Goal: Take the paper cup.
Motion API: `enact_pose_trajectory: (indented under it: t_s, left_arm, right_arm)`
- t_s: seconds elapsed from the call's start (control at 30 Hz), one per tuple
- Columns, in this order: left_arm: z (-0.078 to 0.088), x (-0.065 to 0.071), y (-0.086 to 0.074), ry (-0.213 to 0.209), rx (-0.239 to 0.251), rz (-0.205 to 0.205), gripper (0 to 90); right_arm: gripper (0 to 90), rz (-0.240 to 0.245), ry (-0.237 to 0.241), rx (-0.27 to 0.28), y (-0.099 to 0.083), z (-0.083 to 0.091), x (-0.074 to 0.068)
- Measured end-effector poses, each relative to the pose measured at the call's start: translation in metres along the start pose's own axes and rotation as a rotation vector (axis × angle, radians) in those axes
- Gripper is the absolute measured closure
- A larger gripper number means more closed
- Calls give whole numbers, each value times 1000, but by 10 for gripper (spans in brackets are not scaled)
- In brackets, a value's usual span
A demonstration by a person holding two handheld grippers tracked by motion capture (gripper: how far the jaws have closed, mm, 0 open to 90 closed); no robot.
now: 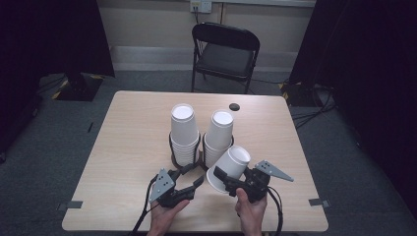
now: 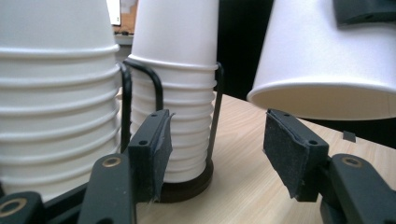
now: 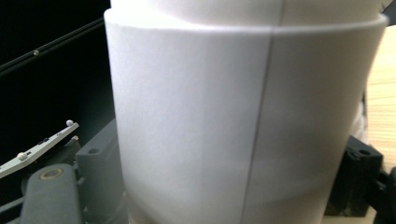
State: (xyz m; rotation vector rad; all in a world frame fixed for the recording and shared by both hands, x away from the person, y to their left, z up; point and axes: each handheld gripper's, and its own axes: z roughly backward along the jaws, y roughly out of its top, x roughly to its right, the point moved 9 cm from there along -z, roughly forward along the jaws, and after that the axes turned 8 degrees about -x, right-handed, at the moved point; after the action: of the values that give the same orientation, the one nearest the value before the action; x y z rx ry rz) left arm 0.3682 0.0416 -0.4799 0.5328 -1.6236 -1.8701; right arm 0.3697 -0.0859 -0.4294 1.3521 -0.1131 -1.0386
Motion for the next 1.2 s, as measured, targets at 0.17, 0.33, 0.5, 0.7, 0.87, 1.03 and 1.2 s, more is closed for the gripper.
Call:
enact_pose_trajectory:
  t_s: [0.17, 0.33, 0.5, 0.7, 0.87, 1.03, 1.2]
  left_arm:
    - [-5, 6, 2, -16, 38, 3, 437]
    - [-9, 11, 3, -24, 58, -5, 472]
    - [-16, 20, 4, -19, 83, -28, 498]
    - [-15, 25, 7, 27, 99, -71, 541]
    - [-12, 20, 3, 80, 90, -60, 660]
    - [-8, 14, 1, 83, 79, -34, 780]
    - [-6, 13, 1, 68, 58, -37, 806]
  right_arm:
    - [163, -3, 24, -19, -3, -6, -7]
    - [163, -15, 44, -40, -7, -13, -12]
    - [163, -17, 56, -59, -11, -19, -15]
    - [162, -14, 73, -95, -18, -26, -22]
    - [152, -11, 73, -112, -20, -31, -25]
    - [125, -2, 68, -121, -21, -34, -23]
    - [102, 23, 51, -94, -18, -34, -22]
